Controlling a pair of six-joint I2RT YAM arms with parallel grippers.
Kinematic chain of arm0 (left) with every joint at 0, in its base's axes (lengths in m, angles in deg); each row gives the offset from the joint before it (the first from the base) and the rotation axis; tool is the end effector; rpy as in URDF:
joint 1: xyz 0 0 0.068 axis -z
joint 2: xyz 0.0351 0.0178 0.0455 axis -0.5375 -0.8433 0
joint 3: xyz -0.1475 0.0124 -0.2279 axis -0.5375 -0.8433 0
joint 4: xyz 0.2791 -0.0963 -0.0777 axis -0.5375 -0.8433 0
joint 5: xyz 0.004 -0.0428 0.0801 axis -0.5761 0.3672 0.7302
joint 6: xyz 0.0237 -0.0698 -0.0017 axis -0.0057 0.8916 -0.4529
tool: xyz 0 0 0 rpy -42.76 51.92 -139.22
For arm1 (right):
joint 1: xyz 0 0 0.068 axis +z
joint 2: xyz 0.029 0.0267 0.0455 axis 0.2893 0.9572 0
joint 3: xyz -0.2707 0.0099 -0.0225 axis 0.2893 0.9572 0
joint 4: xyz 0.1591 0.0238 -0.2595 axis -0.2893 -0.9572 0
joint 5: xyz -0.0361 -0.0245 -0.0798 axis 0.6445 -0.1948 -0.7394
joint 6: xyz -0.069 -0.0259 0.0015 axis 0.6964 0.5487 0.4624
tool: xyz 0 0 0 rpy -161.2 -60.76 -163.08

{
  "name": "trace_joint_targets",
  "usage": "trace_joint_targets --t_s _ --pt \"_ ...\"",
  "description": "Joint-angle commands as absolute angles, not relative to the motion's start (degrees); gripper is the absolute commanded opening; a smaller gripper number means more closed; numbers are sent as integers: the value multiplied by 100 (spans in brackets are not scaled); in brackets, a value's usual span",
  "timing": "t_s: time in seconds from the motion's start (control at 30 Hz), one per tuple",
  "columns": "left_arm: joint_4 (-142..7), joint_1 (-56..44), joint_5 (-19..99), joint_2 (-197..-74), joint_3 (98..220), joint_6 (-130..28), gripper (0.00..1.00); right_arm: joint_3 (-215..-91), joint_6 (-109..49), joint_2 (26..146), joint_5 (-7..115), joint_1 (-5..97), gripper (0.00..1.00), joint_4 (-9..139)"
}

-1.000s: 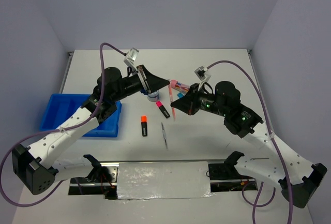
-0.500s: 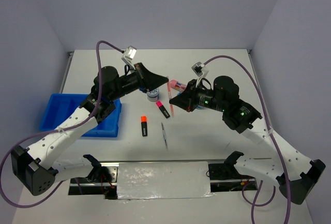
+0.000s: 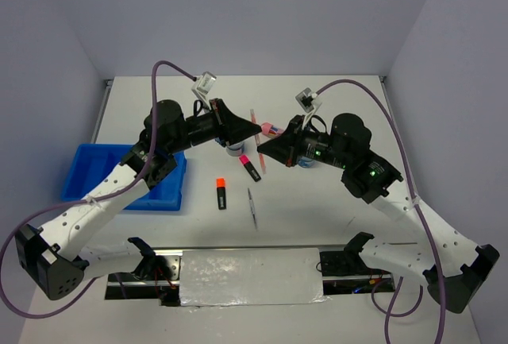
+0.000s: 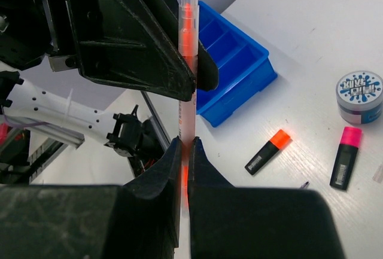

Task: Sort the stationery into containers
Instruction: Close the pen cap on the pen.

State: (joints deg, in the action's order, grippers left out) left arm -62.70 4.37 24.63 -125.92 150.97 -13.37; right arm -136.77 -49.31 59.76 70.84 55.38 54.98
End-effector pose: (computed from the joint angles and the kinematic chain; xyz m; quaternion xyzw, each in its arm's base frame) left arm 0.2530 -0.2211 0.4168 0.0787 0.6712 -0.5974 0.4319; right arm 0.2061 0.1966 0.3989 -0.2190 0.7052 0.4821 0.4715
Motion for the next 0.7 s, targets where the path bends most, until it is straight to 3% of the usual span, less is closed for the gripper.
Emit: trace_joint_targets --t_s 0.0,0.07,0.13,0.2,0.33,0.4,0.53,0.63,0.67 --pt "-5977 458 2037 -12671 15323 -1416 8 -14074 -4884 6010 7149 5496 0 5950" --pt "-5864 458 1713 -12785 15385 -1442 0 -14109 -4893 6080 7332 5496 0 6003" --pt "-5810 458 1501 -12838 15490 -1477 0 -14214 -4849 6212 7657 5479 27 5986" --pt "-5784 458 1254 -12821 15595 -1600 0 -14293 -4770 6352 7921 5479 42 5933" --pt "-5863 458 990 -12812 15815 -1846 0 -14285 -4770 6414 7966 5470 38 5985" --pt "-6003 458 999 -12830 15903 -1916 0 -14285 -4761 6414 7958 5470 13 6012" --pt "-6118 458 1271 -12795 15930 -1987 0 -14311 -4700 6450 8001 5461 0 5942" --pt "-6206 449 1359 -12812 16035 -2039 31 -14250 -4752 6397 7993 5461 0 5959" --pt "-6180 449 1359 -12812 16053 -2040 46 -14206 -4778 6362 7967 5461 0 5994"
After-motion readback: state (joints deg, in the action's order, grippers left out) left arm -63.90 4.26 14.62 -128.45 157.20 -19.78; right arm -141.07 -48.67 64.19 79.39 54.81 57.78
